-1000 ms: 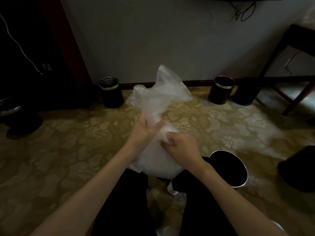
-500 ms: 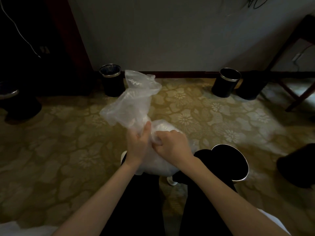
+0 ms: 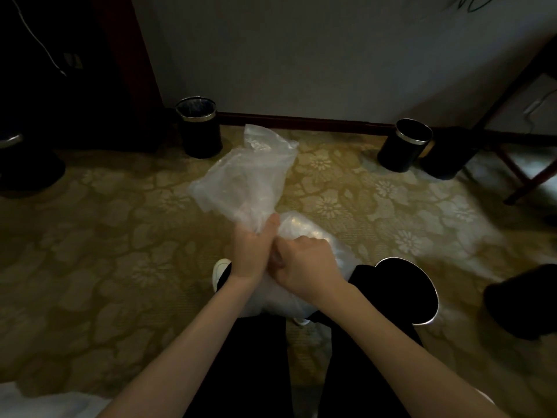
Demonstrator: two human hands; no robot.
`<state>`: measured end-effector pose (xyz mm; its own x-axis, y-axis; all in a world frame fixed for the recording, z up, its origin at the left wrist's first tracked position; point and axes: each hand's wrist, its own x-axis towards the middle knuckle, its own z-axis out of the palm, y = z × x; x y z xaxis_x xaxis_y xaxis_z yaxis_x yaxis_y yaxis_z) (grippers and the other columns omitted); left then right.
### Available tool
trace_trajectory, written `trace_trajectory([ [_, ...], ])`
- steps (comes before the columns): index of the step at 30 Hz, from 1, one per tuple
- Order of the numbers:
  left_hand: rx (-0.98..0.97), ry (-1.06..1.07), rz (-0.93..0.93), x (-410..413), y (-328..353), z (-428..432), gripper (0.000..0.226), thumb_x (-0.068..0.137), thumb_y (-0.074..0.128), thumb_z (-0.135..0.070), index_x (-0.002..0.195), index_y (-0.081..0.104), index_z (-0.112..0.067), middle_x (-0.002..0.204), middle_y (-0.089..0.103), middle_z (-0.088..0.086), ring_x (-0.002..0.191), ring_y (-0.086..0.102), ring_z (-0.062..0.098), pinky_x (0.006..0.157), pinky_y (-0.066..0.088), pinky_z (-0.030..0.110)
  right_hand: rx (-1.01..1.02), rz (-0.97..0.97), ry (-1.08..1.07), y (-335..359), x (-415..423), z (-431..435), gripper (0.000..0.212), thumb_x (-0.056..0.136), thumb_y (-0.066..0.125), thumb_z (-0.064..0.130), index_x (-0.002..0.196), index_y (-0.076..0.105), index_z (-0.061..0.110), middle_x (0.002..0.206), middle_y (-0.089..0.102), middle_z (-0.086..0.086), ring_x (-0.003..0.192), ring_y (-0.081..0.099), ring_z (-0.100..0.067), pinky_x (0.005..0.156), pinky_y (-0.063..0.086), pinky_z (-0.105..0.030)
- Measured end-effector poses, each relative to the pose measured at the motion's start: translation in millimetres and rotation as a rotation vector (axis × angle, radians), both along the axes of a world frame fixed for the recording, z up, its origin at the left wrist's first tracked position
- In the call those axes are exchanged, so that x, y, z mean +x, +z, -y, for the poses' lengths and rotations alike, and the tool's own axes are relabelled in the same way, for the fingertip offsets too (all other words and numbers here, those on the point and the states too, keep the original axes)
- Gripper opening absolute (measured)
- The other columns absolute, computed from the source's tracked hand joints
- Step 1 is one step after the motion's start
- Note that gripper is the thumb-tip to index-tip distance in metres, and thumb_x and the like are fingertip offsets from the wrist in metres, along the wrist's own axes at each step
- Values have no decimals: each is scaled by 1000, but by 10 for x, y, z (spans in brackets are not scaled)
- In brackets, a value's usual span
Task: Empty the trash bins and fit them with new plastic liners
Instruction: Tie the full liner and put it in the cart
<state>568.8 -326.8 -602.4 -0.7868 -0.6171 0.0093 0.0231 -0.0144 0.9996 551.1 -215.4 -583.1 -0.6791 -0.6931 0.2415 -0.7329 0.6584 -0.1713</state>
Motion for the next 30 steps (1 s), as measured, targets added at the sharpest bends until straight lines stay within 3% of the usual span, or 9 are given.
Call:
trace_trajectory([
  [3, -55, -14, 4, -63, 150, 20, 15, 89, 60, -12, 83, 74, -13, 76, 72, -8, 73, 66, -1, 68, 49, 15, 29, -63, 59, 63, 59, 32, 19, 76, 68, 25, 87, 62, 11, 60, 63, -5, 47, 58, -30, 48, 25, -27],
  [6, 274, 67, 35, -159, 339, -8, 26, 86, 52, -1, 70, 70, -9, 62, 70, -7, 59, 65, 2, 68, 52, 23, 11, -41, 109, 145, 201, 35, 30, 76, 67, 37, 94, 61, 14, 73, 65, 0, 57, 61, -23, 49, 26, -26],
  [9, 598, 146, -54, -244, 516, 16, 34, 94, 41, 3, 63, 43, -11, 44, 47, -4, 35, 43, 6, 51, 45, 22, -151, 209, 124, 338, 202, -113, 32, 84, 60, 50, 95, 62, 21, 83, 65, 6, 70, 60, -14, 57, 39, -29],
  [13, 519, 0, -76, -192, 675, 70, 46, 97, 40, -2, 54, 40, -19, 42, 38, -10, 34, 31, 2, 38, 29, 16, -348, -21, -9, 674, -27, -365, 42, 80, 74, 47, 111, 63, 21, 101, 60, 8, 87, 52, -5, 72, 44, -22],
  [17, 475, -172, -109, -162, 850, -21, 43, 100, 37, -7, 59, 37, -19, 44, 35, -12, 38, 27, 3, 44, 25, 18, -166, 307, -68, 805, -184, -442, 77, 69, 74, 66, 130, 52, 26, 129, 53, 6, 120, 47, -13, 96, 41, -30],
  [20, 488, -180, -118, -199, 951, -131, 43, 99, 39, -5, 58, 33, -18, 42, 30, -11, 36, 25, 4, 41, 23, 20, -277, 315, -65, 677, -118, -430, 45, 71, 76, 52, 100, 54, 26, 98, 59, 7, 91, 55, -15, 76, 47, -34],
  [24, 428, -17, 11, -367, 1014, -359, 44, 96, 43, -1, 55, 35, -15, 36, 33, -9, 30, 28, 6, 36, 24, 21, -228, -13, -246, 506, 108, -339, 37, 75, 72, 40, 81, 39, 23, 71, 44, 8, 63, 48, -20, 50, 25, -32],
  [27, 304, 127, 84, -473, 975, -515, 29, 91, 44, 1, 63, 44, -7, 58, 44, 6, 49, 39, 17, 50, 33, 29, -316, -127, -192, 339, 348, -287, 31, 71, 76, 24, 89, 53, 16, 73, 57, 0, 61, 56, -21, 48, 34, -27],
  [30, 329, 119, 16, -513, 990, -484, 22, 89, 41, 5, 73, 44, -9, 66, 36, 8, 53, 33, 15, 46, 29, 26, -287, 60, -10, 197, 490, -400, 40, 84, 64, 36, 114, 57, 9, 88, 63, -3, 75, 61, -20, 57, 37, -25],
])
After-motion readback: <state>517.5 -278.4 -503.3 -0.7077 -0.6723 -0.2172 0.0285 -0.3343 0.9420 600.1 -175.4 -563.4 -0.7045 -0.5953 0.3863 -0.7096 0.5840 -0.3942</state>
